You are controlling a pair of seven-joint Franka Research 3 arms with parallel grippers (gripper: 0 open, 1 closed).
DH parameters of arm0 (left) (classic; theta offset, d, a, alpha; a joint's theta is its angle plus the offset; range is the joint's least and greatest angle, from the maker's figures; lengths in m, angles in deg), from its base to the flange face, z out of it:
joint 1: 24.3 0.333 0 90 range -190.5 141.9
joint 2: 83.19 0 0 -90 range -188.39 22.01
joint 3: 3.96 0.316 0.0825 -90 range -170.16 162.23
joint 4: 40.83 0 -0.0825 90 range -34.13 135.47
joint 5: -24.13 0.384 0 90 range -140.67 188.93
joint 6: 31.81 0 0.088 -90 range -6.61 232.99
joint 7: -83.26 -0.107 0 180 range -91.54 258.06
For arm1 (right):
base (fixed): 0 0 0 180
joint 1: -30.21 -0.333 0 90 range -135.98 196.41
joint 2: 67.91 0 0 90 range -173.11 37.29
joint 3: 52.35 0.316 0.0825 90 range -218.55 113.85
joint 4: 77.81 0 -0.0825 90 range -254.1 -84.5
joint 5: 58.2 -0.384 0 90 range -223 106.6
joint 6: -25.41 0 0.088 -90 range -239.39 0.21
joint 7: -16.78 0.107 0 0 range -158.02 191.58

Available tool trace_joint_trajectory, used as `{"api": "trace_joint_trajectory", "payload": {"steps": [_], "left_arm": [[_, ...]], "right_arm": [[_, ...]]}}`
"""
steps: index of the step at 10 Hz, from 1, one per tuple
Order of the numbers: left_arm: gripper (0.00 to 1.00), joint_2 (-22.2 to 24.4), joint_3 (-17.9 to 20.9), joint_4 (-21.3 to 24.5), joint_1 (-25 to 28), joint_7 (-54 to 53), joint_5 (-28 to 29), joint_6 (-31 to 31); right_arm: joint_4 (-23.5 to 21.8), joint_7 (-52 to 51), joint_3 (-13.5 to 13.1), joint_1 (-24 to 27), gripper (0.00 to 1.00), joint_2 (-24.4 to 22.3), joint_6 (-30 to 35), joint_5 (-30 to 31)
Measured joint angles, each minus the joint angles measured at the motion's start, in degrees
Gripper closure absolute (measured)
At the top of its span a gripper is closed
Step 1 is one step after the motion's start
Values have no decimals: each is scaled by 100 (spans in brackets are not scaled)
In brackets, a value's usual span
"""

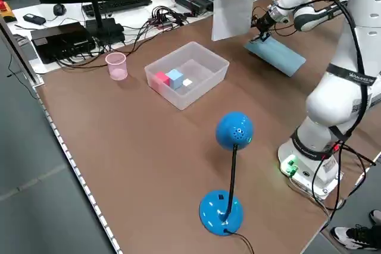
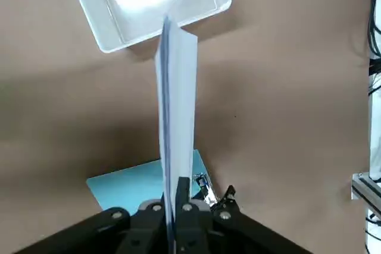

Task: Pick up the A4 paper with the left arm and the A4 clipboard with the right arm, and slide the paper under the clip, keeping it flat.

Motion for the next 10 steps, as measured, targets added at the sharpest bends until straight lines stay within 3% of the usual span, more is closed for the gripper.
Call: {"api": "trace_joint_trajectory", "payload": {"steps": [3, 6, 8, 10], "left_arm": [[99, 1, -80, 0, -4, 0, 0, 0], [99, 1, -103, 0, -5, 0, -2, 0], [99, 1, -113, 0, -6, 65, -70, 0], [99, 1, -135, -1, -8, 362, -254, 4]], "right_arm": [[34, 7, 17, 23, 14, -64, 224, -513], [45, -101, 323, 231, 0, -367, 674, -581], [34, -1149, 351, 347, 0, -624, 1198, -591], [-149, -2813, 349, 754, 0, -1229, 2085, -612]]}}
